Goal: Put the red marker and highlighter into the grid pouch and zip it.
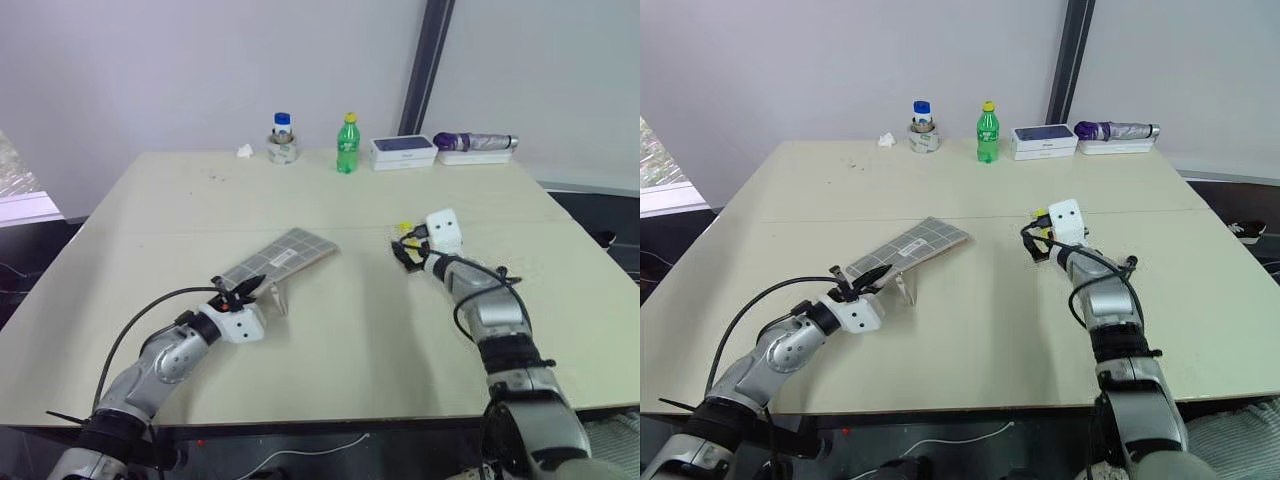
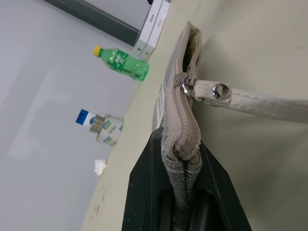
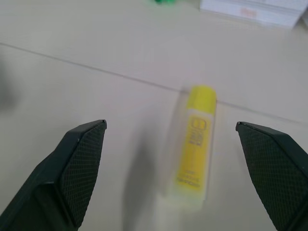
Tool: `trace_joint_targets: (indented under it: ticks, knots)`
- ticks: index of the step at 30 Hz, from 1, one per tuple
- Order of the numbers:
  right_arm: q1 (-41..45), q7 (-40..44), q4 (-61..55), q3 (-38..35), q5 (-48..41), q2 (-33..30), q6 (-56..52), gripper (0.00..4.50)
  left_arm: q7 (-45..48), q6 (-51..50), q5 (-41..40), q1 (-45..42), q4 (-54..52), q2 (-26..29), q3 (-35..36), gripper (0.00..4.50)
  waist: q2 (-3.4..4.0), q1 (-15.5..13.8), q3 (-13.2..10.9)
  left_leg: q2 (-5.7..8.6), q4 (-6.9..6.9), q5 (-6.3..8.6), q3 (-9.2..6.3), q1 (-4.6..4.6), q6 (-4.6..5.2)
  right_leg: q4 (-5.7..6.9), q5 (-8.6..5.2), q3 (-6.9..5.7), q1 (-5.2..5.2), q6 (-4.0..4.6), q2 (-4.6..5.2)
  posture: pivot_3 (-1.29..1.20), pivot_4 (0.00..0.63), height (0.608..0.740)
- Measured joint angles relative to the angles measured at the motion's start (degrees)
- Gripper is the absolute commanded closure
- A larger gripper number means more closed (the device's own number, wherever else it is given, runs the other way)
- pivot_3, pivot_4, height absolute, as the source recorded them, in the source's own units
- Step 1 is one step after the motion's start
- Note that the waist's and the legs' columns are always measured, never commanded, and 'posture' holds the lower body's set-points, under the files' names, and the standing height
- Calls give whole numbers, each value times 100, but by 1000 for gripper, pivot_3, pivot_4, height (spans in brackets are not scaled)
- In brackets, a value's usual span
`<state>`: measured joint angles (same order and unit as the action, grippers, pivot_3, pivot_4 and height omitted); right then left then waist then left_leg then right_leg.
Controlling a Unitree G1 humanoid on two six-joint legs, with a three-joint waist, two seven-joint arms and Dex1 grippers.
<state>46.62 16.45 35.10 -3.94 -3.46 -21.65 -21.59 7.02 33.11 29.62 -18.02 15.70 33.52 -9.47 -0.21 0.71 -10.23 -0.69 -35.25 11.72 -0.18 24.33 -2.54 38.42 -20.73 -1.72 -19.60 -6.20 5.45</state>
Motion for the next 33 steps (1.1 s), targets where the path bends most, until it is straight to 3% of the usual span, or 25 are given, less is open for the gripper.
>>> trace_joint_targets:
  ticks: [5, 8, 13, 15, 22, 28, 33]
  knots:
    - [599, 90, 1370, -41, 33, -23, 52, 30, -6, -9, 16, 44, -23, -4, -37, 4500, 0, 12, 0, -1, 2, 0, 4, 6, 1, 0, 0, 3, -8, 0, 1, 0, 150, 740]
    - [807, 169, 1832, -40, 45, -37, 255, 1158, -12, -22, 25, 91, -113, -14, -43, 4500, 0, 20, 0, -2, 2, 2, 3, 5, 4, 1, 0, 2, -7, 0, 0, 0, 150, 740]
    - [840, 304, 1928, -74, 4, -38, 324, 3622, -53, -40, 48, 165, -169, -22, -43, 4500, 1, -13, 0, 0, -2, 4, 2, 6, 8, 1, 0, 2, -4, 0, 5, 0, 150, 740]
    - [668, 546, 1601, -81, -37, -68, 235, 3614, -131, -40, 106, 160, -183, -30, -41, 4500, 1, -13, 0, -1, -1, 6, 1, 8, 11, 1, 0, 2, -6, 0, 5, 0, 150, 740]
    - [-1082, 2094, -1321, 240, -470, -461, -85, 3614, -228, -100, 64, 75, -172, -108, -16, 4500, 1, -6, 0, -1, 0, 6, 3, 17, 11, 2, 0, 1, -15, 0, 4, 0, 150, 740]
    - [-1949, 2682, -2988, 232, -1162, -678, -1086, 3614, -235, -119, 38, 24, -113, -87, 9, 4500, 1, -2, 0, -1, -3, 14, -2, 14, 24, 7, 0, 1, -14, 0, 1, 0, 150, 740]
    - [-2085, 2785, -3526, 380, -1314, -679, -1311, 3614, -242, -96, 41, 22, -37, 0, 10, 4500, 0, -3, 0, 0, -4, 14, -4, 13, 24, 7, 0, 1, -13, 0, 0, 0, 150, 740]
